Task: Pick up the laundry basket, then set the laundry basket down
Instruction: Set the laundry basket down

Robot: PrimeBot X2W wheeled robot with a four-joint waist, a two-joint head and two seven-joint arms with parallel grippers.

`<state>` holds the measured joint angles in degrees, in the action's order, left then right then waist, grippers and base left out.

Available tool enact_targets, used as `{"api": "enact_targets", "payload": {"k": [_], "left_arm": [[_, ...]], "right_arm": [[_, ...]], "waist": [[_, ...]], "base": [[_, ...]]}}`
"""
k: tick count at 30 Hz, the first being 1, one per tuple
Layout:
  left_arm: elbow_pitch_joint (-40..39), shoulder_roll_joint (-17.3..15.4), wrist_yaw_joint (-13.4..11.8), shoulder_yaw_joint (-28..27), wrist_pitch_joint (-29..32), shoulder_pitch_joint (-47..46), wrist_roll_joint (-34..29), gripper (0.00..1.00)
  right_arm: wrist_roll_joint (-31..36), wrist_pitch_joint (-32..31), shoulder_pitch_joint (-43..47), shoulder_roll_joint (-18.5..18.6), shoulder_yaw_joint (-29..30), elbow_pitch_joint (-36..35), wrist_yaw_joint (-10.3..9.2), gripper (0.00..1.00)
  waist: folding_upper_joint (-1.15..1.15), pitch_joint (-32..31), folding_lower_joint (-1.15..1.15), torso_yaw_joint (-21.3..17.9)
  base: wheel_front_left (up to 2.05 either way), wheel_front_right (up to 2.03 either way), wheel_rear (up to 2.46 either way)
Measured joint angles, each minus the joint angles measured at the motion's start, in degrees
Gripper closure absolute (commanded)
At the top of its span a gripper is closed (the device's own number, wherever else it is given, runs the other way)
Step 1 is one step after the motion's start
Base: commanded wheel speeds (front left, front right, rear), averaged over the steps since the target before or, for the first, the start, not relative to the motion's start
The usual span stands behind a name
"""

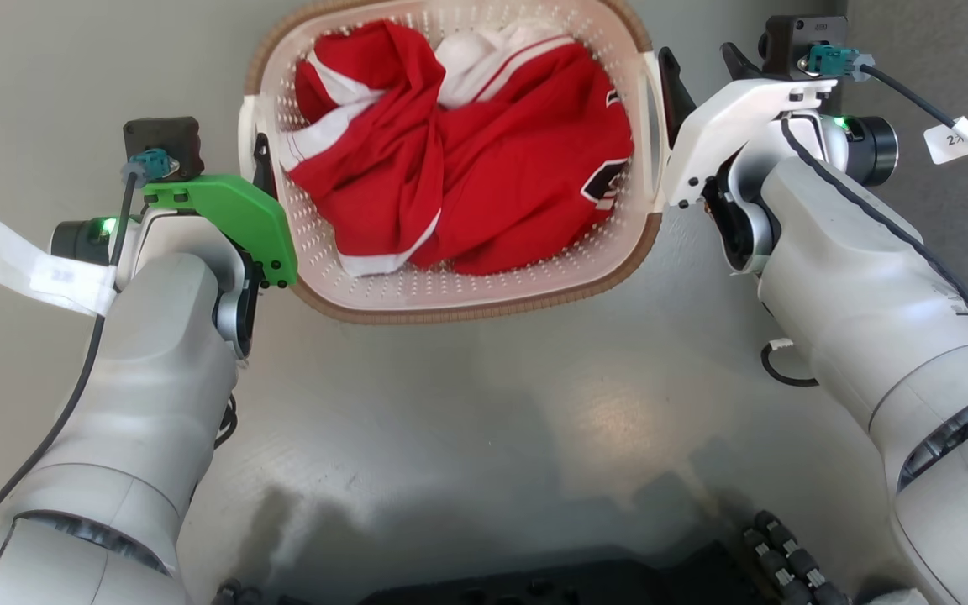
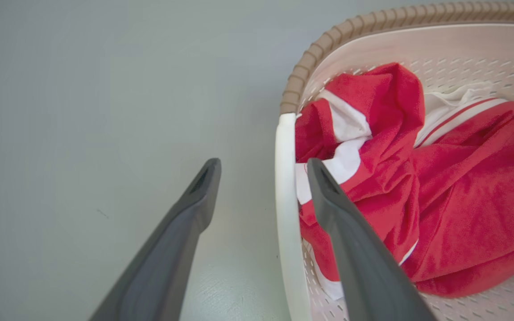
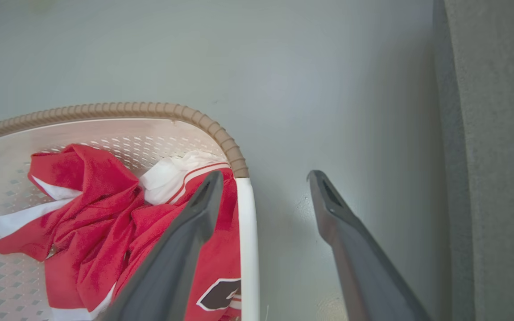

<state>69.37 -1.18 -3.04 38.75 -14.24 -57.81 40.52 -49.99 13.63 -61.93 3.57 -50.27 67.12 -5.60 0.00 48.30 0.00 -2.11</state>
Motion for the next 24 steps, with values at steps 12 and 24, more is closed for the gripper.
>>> {"api": "enact_targets", "payload": {"k": [12, 24], "left_arm": [[-7.44, -1.12, 0.0, -1.79, -0.14, 0.75, -2.43, 0.0], [-19.38, -5.71, -1.4, -7.46, -0.18, 8.9, -6.04, 0.0]], "right_arm": [[0.04, 0.8, 0.63, 0.0, 0.18, -1.92, 0.57, 0.0], [5.81, 0.81, 5.03, 1.42, 6.62, -13.47, -0.08, 0.0]], "waist": [[0.0, -7.0, 0.0, -0.07], [0.0, -15.16, 0.0, -0.63]], "base": [[0.0, 0.0, 0.0], [0.0, 0.0, 0.0]]}}
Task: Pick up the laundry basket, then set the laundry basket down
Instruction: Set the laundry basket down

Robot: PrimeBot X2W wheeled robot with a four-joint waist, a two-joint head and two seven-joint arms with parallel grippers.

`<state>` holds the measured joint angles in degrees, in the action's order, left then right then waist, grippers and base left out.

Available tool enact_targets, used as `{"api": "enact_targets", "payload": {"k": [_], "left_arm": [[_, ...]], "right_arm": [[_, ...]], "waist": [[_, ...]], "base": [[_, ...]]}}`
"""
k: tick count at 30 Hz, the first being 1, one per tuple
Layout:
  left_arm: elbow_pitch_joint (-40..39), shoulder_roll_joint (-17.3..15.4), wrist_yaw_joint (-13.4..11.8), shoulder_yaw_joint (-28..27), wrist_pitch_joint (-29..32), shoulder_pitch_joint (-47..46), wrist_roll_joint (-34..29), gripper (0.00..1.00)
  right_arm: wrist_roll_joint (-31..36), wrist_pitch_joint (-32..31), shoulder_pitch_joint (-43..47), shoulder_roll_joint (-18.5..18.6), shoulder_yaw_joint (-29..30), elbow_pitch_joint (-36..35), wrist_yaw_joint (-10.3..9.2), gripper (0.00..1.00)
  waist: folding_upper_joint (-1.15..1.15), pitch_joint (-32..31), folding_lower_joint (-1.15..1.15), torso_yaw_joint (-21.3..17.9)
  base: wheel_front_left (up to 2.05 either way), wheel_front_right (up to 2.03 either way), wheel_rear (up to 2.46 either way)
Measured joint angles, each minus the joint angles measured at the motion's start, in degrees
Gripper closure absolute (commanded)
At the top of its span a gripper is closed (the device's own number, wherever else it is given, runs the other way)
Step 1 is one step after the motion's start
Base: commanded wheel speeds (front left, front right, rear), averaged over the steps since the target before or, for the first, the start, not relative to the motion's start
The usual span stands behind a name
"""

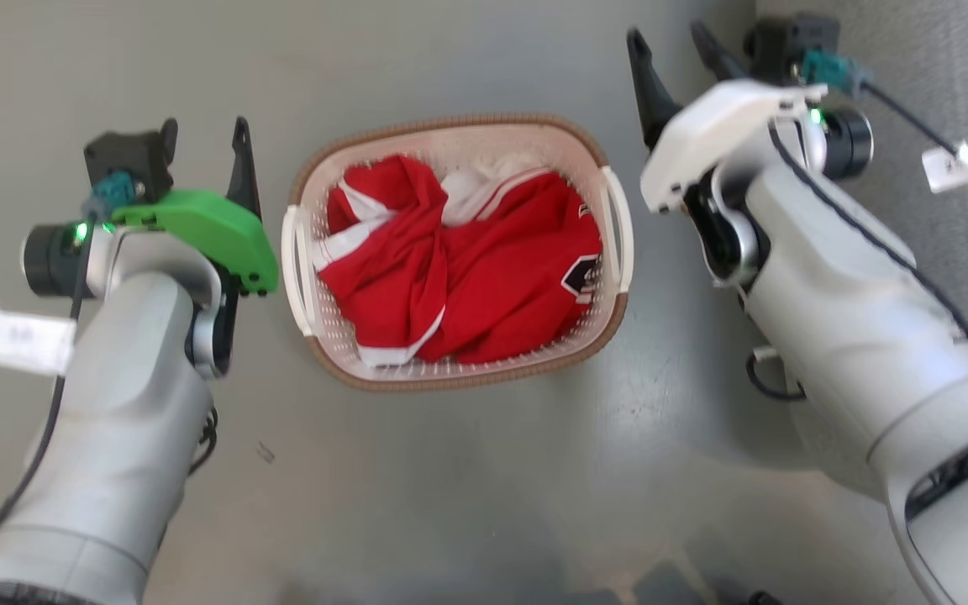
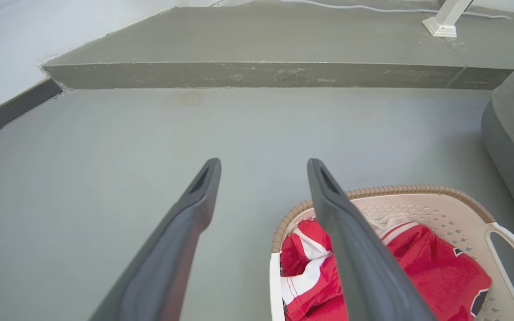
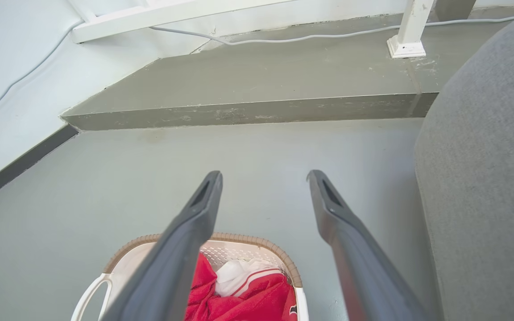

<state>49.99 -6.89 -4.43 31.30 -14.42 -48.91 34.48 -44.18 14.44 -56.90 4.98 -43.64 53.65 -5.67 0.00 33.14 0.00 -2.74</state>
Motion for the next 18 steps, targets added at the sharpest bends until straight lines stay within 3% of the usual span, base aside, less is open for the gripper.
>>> {"api": "enact_targets", "payload": {"k": [18], "left_arm": [[-20.52, -1.01, -1.68, -9.57, 0.0, 21.78, -8.51, 0.0]], "right_arm": [[9.61, 0.0, 21.72, 2.59, 10.89, -15.96, -0.99, 0.0]], "waist": [[0.0, -14.3, 0.0, 0.41]], "base": [[0.0, 0.0, 0.0]]}}
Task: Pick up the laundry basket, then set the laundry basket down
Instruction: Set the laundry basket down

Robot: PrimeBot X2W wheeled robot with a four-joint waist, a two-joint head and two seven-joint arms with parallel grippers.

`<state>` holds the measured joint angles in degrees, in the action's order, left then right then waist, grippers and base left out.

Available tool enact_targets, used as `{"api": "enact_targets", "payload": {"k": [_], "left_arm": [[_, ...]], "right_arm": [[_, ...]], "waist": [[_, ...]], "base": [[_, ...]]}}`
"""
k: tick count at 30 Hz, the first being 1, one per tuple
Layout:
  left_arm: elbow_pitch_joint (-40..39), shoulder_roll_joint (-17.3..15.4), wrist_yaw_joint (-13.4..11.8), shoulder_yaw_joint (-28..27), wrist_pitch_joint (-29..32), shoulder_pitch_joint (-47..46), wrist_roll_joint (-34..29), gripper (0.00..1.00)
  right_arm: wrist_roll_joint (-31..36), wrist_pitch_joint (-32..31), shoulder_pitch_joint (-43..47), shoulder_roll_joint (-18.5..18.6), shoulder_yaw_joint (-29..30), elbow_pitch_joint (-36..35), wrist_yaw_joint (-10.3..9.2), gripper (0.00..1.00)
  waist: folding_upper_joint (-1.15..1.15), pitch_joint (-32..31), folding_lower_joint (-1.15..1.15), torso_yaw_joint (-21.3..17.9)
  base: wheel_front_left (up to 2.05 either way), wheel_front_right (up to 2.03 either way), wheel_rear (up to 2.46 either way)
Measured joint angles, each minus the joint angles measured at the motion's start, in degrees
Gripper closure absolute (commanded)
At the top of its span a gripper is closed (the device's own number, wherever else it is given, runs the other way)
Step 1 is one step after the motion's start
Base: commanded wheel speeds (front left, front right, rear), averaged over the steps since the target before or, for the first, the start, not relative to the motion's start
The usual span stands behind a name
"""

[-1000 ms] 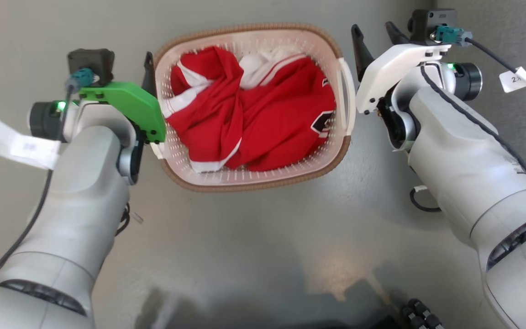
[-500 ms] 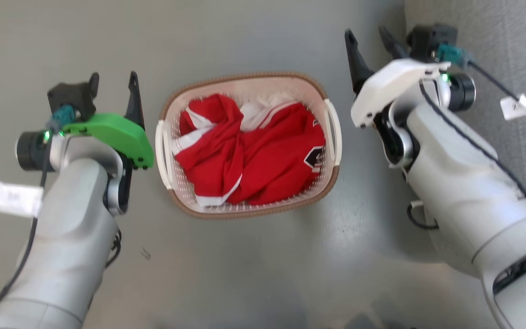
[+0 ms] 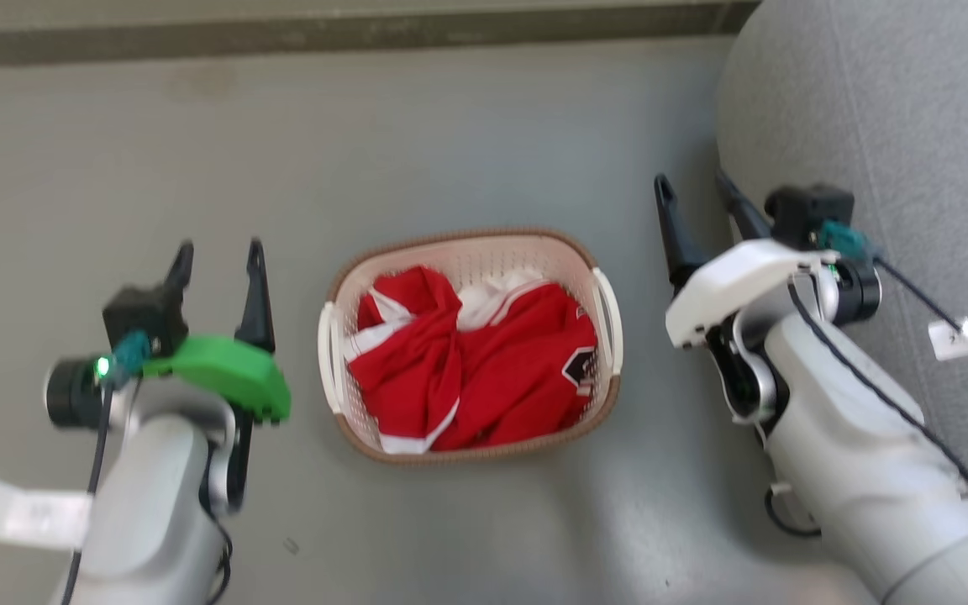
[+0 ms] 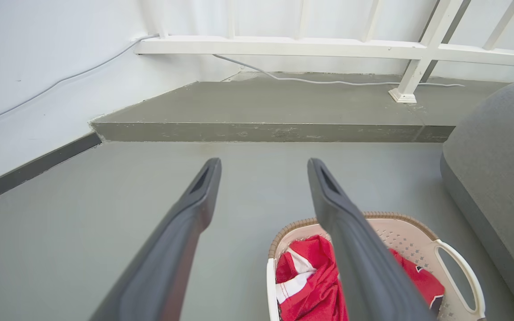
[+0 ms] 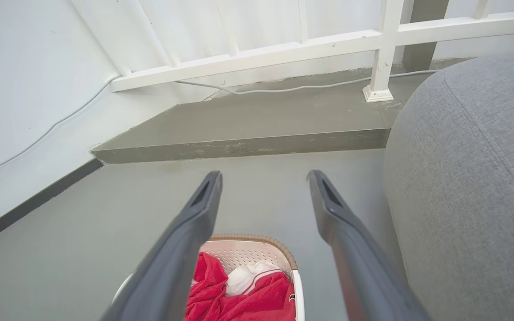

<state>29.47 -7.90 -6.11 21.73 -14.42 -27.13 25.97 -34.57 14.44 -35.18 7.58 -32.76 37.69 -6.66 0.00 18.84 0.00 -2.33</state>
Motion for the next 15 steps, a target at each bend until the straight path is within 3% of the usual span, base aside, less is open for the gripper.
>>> {"api": "enact_targets", "payload": {"k": [15], "left_arm": [[-8.99, 1.04, -0.52, -5.21, 0.0, 18.28, -3.52, 0.0]], "right_arm": [[5.64, 0.0, 17.17, -0.04, 6.26, -11.12, -0.45, 0.0]], "waist": [[0.0, -11.3, 0.0, 0.42]], "base": [[0.0, 0.0, 0.0]]}}
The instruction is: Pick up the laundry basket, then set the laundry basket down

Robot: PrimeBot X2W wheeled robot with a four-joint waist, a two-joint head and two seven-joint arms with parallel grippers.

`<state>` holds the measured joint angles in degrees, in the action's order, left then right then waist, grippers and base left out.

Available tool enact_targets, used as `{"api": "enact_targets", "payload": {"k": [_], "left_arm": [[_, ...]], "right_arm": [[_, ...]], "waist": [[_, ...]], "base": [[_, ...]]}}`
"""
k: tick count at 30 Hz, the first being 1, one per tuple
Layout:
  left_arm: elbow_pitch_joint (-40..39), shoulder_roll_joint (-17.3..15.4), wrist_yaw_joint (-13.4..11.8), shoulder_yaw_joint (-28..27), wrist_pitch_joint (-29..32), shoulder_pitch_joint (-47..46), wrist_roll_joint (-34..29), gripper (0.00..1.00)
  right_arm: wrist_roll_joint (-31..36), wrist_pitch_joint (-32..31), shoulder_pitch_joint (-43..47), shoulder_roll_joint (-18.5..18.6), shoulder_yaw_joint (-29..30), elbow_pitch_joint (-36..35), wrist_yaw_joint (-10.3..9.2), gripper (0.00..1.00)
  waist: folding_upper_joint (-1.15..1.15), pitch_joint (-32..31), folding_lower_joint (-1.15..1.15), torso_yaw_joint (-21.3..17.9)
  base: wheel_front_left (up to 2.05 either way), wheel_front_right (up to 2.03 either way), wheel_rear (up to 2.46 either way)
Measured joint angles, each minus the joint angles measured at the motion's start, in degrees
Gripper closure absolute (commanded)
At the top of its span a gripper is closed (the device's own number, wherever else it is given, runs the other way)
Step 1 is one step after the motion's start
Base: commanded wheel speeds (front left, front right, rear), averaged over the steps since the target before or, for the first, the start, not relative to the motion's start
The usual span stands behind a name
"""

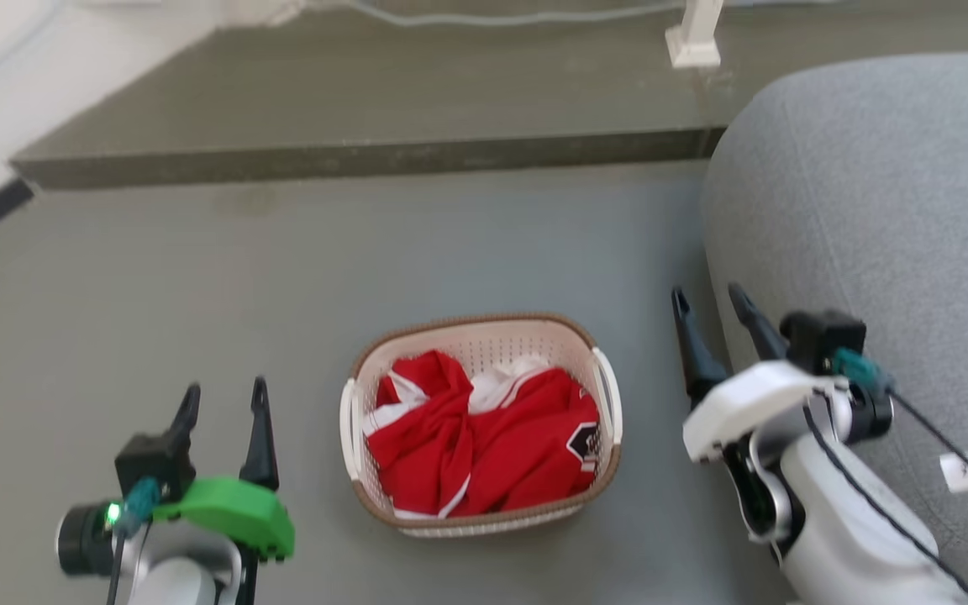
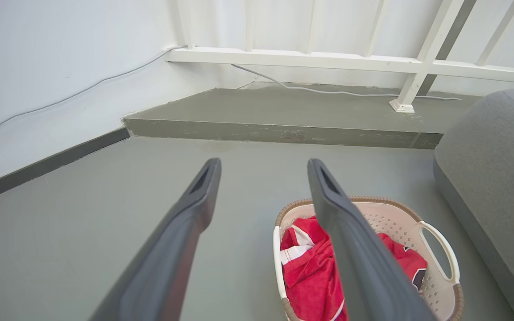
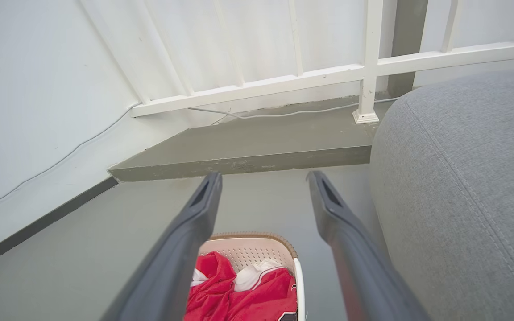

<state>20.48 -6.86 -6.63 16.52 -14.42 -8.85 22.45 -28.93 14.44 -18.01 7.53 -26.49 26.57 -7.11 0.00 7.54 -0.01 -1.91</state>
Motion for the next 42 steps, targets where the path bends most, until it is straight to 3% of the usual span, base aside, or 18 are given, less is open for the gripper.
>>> {"api": "enact_targets", "payload": {"k": [16, 42], "left_arm": [[-8.13, 0.2, -0.04, -2.72, 0.0, 10.63, -3.56, 0.0], [-15.21, 0.97, -0.45, -3.61, 0.0, 15.96, -6.19, 0.0]], "right_arm": [[4.08, -0.01, 13.55, -0.53, 4.28, -8.53, -0.05, 0.0], [8.47, -0.01, 20.0, -2.16, 9.06, -15.49, -0.05, 0.0]], "waist": [[0.0, -6.3, 0.0, -0.19], [0.0, -7.13, 0.0, -0.96]], "base": [[0.0, 0.0, 0.0], [0.0, 0.0, 0.0]]}}
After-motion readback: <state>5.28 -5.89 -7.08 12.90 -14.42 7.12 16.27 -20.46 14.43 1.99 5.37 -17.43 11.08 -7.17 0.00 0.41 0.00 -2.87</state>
